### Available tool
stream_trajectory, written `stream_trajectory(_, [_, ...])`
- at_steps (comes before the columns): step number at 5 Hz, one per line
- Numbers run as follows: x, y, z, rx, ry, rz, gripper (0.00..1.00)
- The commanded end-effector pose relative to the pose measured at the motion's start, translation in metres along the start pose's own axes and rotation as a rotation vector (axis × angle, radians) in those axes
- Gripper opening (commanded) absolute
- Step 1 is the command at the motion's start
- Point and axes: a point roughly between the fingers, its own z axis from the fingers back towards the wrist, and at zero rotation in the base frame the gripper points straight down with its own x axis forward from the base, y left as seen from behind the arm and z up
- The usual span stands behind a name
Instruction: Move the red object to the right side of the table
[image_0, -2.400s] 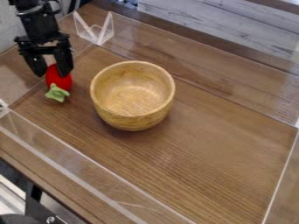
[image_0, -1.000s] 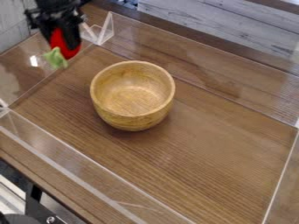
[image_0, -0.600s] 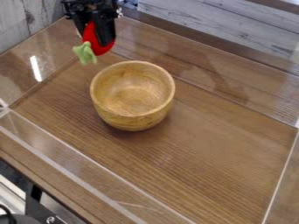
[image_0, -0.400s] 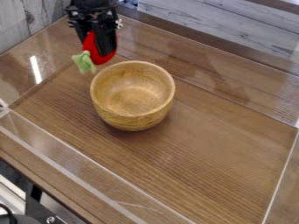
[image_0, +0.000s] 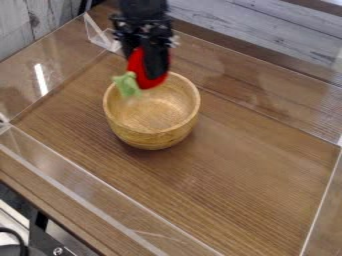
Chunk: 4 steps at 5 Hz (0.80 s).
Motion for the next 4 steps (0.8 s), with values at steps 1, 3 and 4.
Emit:
stream_trajectory(1, [0.001, -0.037, 0.007, 0.018, -0.061, 0.028, 0.00])
stream_trajectory(3, [-0.004, -0.082, -0.010, 0.023, -0.068, 0.070, 0.00])
stream_trajectory(4, [-0.009, -0.089, -0.025, 0.029, -0.061, 0.081, 0.00])
